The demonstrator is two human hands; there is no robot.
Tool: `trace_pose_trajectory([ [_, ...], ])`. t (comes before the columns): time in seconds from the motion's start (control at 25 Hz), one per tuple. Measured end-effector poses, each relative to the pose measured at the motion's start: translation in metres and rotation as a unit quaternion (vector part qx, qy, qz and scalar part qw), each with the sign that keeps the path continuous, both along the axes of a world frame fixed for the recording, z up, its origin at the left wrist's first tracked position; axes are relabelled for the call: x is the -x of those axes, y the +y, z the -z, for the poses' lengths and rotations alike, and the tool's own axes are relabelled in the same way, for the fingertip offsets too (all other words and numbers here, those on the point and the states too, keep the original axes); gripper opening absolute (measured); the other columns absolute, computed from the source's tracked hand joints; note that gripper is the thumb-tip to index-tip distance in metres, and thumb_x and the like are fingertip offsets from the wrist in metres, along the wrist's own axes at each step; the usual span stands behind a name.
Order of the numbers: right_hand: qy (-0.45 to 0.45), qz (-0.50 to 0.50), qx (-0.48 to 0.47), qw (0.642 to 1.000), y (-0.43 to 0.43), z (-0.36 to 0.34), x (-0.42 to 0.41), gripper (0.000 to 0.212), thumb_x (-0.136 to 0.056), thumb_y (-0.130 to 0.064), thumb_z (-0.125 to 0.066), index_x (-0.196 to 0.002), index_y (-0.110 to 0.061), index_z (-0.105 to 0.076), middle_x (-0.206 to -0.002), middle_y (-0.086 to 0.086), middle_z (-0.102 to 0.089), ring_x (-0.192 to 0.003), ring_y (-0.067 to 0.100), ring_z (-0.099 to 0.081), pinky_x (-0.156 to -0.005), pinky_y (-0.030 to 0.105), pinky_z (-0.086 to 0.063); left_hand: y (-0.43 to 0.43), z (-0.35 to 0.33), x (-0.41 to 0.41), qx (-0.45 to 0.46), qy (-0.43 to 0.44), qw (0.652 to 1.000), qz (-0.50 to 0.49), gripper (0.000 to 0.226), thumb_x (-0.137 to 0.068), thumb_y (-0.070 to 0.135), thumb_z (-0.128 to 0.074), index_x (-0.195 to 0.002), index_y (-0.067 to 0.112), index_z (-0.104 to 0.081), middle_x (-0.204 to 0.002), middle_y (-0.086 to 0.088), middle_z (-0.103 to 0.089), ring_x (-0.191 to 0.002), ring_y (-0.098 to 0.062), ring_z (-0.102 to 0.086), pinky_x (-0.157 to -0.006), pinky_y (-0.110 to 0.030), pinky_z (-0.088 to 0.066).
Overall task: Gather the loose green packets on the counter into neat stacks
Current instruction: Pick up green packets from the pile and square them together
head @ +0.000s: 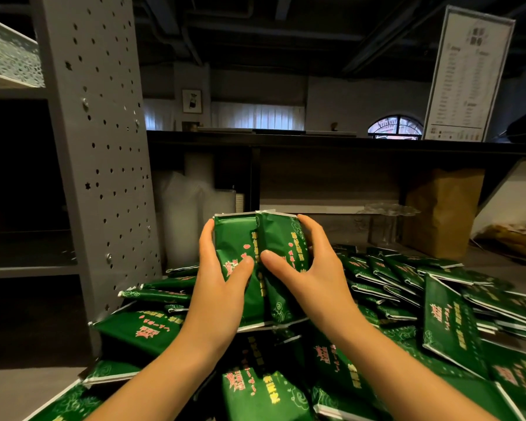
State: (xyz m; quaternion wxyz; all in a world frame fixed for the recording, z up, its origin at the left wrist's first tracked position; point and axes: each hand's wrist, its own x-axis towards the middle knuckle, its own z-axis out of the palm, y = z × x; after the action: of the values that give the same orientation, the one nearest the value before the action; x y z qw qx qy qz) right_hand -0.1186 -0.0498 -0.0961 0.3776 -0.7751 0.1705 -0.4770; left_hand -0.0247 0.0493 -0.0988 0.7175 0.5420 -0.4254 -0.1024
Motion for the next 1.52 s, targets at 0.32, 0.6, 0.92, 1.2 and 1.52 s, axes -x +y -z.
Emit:
trace_pose_trajectory([
  [0.32,-0.008,-0.070,-0.035,0.997,0.016,0.018,-0.017,0.050,-0.098,-0.046,-0.024,-0.137,-0.044,0.007,-0.133,-0.043,-0.002,-0.114,-0.040,-0.003,-0.092,-0.011,-0.008,-0.002,0.006,0.013,-0.011,-0.007,0.997,0.072,0.064,-0.091,0.040,-0.037,-0.143,0.046,0.000,-0.136,0.028,-0.033,-0.116,0.025,-0.035,-0.089,0.001,-0.029],
  [0.6,-0.054,-0.114,-0.044,0.991,0.017,0.008,-0.012,0.066,-0.097,-0.019,-0.048,-0.143,-0.043,-0.007,-0.126,-0.054,-0.025,-0.124,-0.025,-0.029,-0.106,0.009,-0.030,-0.002,0.002,0.001,-0.006,-0.028,0.996,0.079,0.072,-0.094,0.011,-0.049,-0.147,0.035,-0.007,-0.123,0.022,-0.051,-0.101,0.018,-0.055,-0.086,-0.002,-0.043],
  [0.92,-0.007,-0.096,-0.034,0.995,0.021,0.007,-0.012,0.060,-0.099,-0.036,-0.037,-0.135,-0.049,0.009,-0.143,-0.032,0.001,-0.137,-0.013,0.002,-0.117,0.022,-0.005,-0.002,0.003,-0.004,0.012,-0.025,0.997,0.071,0.064,-0.096,0.000,-0.037,-0.145,0.039,-0.021,-0.129,0.010,-0.055,-0.112,-0.002,-0.057,-0.093,-0.024,-0.047],
  [1.2,0.045,-0.203,0.001,0.978,0.019,0.000,-0.004,0.066,-0.100,-0.038,-0.031,-0.141,-0.041,0.020,-0.153,-0.023,0.018,-0.141,-0.008,0.008,-0.121,0.031,-0.004,0.002,0.002,-0.011,0.010,-0.054,0.996,0.073,0.078,-0.086,0.030,-0.059,-0.146,0.041,-0.010,-0.129,0.014,-0.055,-0.113,0.002,-0.057,-0.095,-0.019,-0.046],
  [1.52,0.324,0.185,0.145,0.917,-0.051,-0.008,0.015,0.046,-0.098,-0.044,-0.035,-0.133,-0.018,-0.049,-0.133,0.007,-0.053,-0.126,0.027,-0.041,-0.097,0.036,-0.038,0.000,-0.001,-0.021,-0.015,0.051,0.998,0.015,0.040,-0.091,0.023,-0.054,-0.130,0.022,-0.044,-0.111,0.000,-0.067,-0.088,-0.007,-0.068,-0.067,-0.023,-0.057],
])
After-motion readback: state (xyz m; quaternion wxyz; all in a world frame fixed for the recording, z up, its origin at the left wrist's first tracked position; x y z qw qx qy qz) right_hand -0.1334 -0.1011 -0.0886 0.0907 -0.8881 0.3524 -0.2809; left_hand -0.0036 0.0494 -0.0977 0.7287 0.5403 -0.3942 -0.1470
